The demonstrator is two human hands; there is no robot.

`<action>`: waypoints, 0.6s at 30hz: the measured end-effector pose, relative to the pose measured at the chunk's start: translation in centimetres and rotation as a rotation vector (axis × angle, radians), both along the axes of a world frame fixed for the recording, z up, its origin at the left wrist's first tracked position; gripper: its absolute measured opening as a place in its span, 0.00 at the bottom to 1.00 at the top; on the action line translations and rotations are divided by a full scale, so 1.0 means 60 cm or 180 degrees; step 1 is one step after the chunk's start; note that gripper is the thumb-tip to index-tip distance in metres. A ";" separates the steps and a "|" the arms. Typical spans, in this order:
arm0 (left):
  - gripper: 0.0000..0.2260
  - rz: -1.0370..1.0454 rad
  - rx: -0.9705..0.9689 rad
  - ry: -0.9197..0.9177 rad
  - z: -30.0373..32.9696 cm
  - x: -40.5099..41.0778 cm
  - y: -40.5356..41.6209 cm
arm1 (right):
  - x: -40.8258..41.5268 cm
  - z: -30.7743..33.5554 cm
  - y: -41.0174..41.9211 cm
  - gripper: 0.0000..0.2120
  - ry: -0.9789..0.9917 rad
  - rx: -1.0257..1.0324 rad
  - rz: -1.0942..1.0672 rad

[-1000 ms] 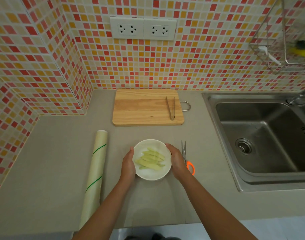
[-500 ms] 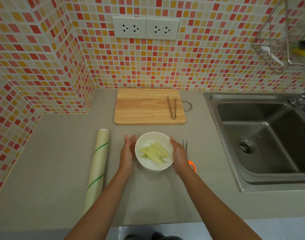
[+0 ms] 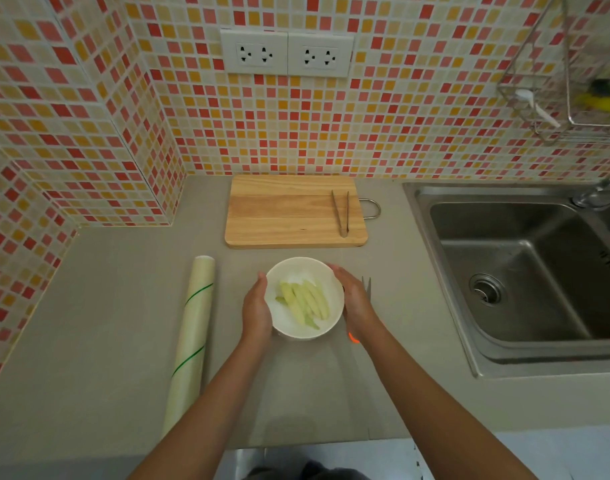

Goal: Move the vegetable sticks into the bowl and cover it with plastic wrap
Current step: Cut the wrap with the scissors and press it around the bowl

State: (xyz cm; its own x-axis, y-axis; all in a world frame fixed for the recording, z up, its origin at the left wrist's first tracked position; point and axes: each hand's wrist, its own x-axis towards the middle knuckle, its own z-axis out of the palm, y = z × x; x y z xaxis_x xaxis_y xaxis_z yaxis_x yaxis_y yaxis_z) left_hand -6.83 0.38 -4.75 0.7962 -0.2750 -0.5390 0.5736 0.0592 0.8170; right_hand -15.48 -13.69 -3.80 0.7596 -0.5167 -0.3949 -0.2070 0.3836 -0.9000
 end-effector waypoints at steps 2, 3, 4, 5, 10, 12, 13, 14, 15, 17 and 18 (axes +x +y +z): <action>0.14 -0.0085 0.0049 -0.0019 0.003 0.000 0.000 | 0.003 0.007 -0.004 0.19 0.0051 0.0182 0.0287; 0.14 -0.0109 0.0039 0.0005 0.004 -0.002 0.001 | 0.004 0.009 -0.004 0.20 0.0091 0.0223 0.0369; 0.14 -0.0145 0.0014 0.0025 0.005 -0.003 0.002 | 0.005 0.011 -0.005 0.20 0.0122 0.0242 0.0391; 0.14 -0.0197 -0.0014 0.0032 0.007 -0.003 0.003 | 0.006 0.011 -0.005 0.20 0.0138 0.0250 0.0368; 0.17 -0.0651 0.0078 0.0070 0.021 0.009 0.004 | 0.003 0.018 -0.013 0.19 0.0235 0.0267 0.0405; 0.19 -0.0797 0.0037 0.0122 0.025 0.017 0.003 | 0.004 0.020 -0.010 0.19 0.0333 0.0129 0.0332; 0.22 -0.0832 -0.0039 0.0191 0.027 0.019 0.003 | 0.005 0.020 -0.007 0.18 0.0366 0.0064 0.0231; 0.25 -0.0814 -0.0147 0.0248 0.029 0.019 0.003 | 0.005 0.020 -0.005 0.18 0.0380 0.0012 0.0119; 0.27 -0.0717 -0.0274 0.0283 0.030 0.018 0.004 | 0.005 0.020 -0.005 0.17 0.0375 -0.0027 0.0020; 0.30 -0.0323 -0.0517 0.0210 0.022 0.009 0.004 | 0.005 0.019 -0.006 0.17 0.0342 -0.0042 -0.0105; 0.29 -0.0153 -0.0589 0.0086 0.019 -0.003 0.004 | 0.005 0.019 -0.005 0.17 0.0341 -0.0012 -0.0161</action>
State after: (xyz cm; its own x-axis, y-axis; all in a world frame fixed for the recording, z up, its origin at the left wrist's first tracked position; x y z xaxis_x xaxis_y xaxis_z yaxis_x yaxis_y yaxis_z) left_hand -6.99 0.62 -3.62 0.7656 -0.4088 -0.4967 0.6009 0.1790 0.7790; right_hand -15.17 -14.01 -2.64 0.6861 -0.5549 -0.4704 -0.2825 0.3926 -0.8752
